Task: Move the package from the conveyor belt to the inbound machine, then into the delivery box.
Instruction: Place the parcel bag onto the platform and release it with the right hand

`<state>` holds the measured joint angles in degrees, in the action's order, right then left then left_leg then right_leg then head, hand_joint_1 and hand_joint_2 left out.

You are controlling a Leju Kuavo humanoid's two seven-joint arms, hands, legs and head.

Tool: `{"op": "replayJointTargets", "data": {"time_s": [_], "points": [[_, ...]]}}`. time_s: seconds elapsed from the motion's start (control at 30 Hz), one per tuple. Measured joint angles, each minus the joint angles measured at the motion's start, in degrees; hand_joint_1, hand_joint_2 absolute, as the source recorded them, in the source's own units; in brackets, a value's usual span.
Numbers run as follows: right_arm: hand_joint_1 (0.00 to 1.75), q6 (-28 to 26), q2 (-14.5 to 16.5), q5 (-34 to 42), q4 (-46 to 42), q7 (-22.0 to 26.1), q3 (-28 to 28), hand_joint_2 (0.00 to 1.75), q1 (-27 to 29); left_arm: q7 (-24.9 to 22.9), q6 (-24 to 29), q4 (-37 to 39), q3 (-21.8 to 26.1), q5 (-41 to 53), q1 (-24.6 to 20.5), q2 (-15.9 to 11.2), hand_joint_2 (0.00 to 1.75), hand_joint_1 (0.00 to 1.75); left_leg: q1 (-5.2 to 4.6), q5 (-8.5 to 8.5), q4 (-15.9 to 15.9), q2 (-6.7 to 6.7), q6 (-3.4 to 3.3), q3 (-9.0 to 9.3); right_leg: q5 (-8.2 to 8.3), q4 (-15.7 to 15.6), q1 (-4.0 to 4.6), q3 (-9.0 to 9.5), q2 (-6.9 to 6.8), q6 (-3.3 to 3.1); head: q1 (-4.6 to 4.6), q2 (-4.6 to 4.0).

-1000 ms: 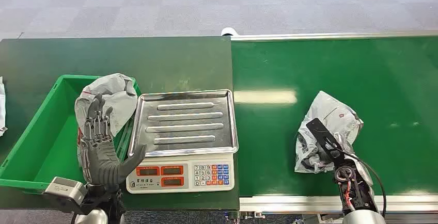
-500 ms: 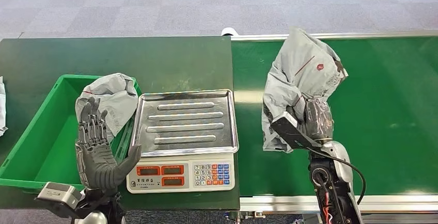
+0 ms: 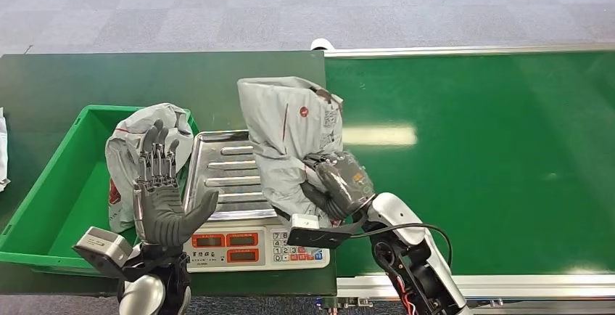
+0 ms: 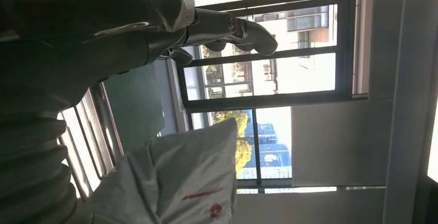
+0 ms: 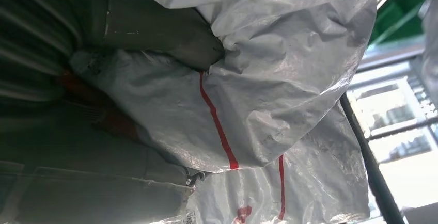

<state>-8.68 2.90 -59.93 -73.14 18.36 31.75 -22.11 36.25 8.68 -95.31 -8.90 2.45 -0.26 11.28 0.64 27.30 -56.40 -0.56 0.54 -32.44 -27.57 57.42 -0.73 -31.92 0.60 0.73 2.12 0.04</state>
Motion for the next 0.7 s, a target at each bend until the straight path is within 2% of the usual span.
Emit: {"op": "replayJointTargets", "data": {"time_s": [0.07,0.1,0.2,0.23,0.5,0.7], "points": [[1.75,0.17,0.2,0.26,1.65,0.23,1.57,1.75,-0.45,-0.14,0.11,0.22,0.0,-0.04,-0.12,-0.01,1.75,0.0,-0.01,0.0,0.0,-0.02,0.0,-0.02,0.0,0.0,-0.01,-0.01,-0.01,0.0,0.0,0.0],[1.4,0.22,0.27,0.42,2.32,0.39,2.17,1.75,-0.71,-0.28,0.18,0.28,0.02,-0.07,-0.15,-0.02,1.75,0.0,-0.02,0.0,0.0,-0.03,0.0,-0.04,0.0,0.0,-0.02,-0.02,-0.01,0.01,0.01,0.0],[0.1,0.64,0.33,1.38,3.95,0.75,3.62,1.75,-1.66,-0.9,0.55,0.32,0.1,-0.15,-0.25,-0.08,1.75,0.0,-0.02,0.01,0.0,-0.03,-0.01,-0.05,0.0,-0.01,-0.02,-0.03,-0.01,0.01,0.01,0.0],[0.0,0.78,0.33,1.8,4.39,0.74,4.01,1.75,-2.0,-1.09,0.71,0.32,0.14,-0.2,-0.29,-0.1,1.75,0.0,-0.02,0.01,0.0,-0.03,-0.01,-0.05,0.0,-0.01,-0.02,-0.03,-0.01,0.01,0.01,0.0],[0.0,-1.19,-0.81,4.87,6.04,-0.58,5.39,1.75,-3.63,-1.99,1.02,0.31,0.76,-0.44,0.03,-0.34,1.75,0.0,-0.01,0.0,0.0,-0.03,0.0,-0.03,0.0,-0.01,-0.01,-0.03,-0.01,0.0,0.01,0.0],[0.0,-4.16,-2.54,5.93,2.7,-0.44,3.97,1.75,-2.32,-2.22,1.01,0.29,1.26,0.24,0.8,-0.66,1.75,0.0,-0.02,0.01,-0.01,-0.03,-0.01,-0.03,0.0,-0.01,-0.02,-0.04,-0.01,0.01,0.01,0.0]]}}
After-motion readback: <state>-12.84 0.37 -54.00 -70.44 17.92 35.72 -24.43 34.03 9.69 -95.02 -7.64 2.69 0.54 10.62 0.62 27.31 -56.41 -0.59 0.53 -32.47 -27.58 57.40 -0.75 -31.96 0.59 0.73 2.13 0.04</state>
